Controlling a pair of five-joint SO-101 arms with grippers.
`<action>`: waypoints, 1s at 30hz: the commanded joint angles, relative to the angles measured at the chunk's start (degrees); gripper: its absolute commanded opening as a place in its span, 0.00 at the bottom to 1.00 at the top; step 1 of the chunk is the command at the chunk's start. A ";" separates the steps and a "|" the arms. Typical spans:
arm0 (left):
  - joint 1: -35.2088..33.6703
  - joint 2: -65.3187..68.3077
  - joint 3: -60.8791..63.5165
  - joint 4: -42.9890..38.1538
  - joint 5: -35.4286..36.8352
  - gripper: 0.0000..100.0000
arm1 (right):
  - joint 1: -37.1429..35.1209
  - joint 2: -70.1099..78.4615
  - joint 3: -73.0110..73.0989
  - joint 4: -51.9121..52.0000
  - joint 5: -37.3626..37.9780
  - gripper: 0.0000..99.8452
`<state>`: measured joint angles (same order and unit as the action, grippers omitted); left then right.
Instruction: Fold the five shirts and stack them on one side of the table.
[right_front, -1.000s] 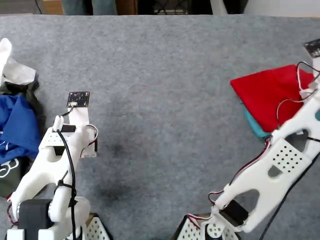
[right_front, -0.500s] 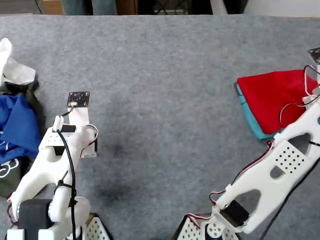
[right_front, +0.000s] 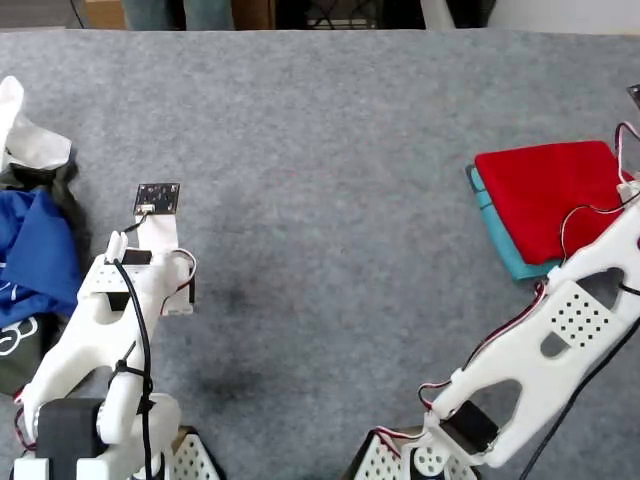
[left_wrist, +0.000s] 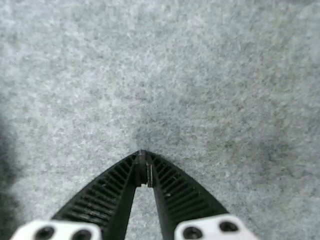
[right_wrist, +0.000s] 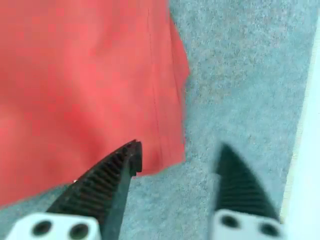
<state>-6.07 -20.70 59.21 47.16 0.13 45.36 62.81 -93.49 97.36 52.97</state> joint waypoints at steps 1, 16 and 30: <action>-0.40 -1.76 0.22 -0.53 -0.18 0.03 | 2.29 2.07 0.75 -3.78 0.35 0.07; -12.44 -10.55 -12.62 18.64 -11.34 0.03 | -0.79 2.33 -2.33 3.43 0.44 0.08; -39.52 -4.31 -39.87 1.14 -21.98 0.20 | -9.23 -11.21 -2.33 3.87 -2.20 0.04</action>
<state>-44.22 -30.11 27.21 53.85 -21.85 37.71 56.48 -93.41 100.62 52.88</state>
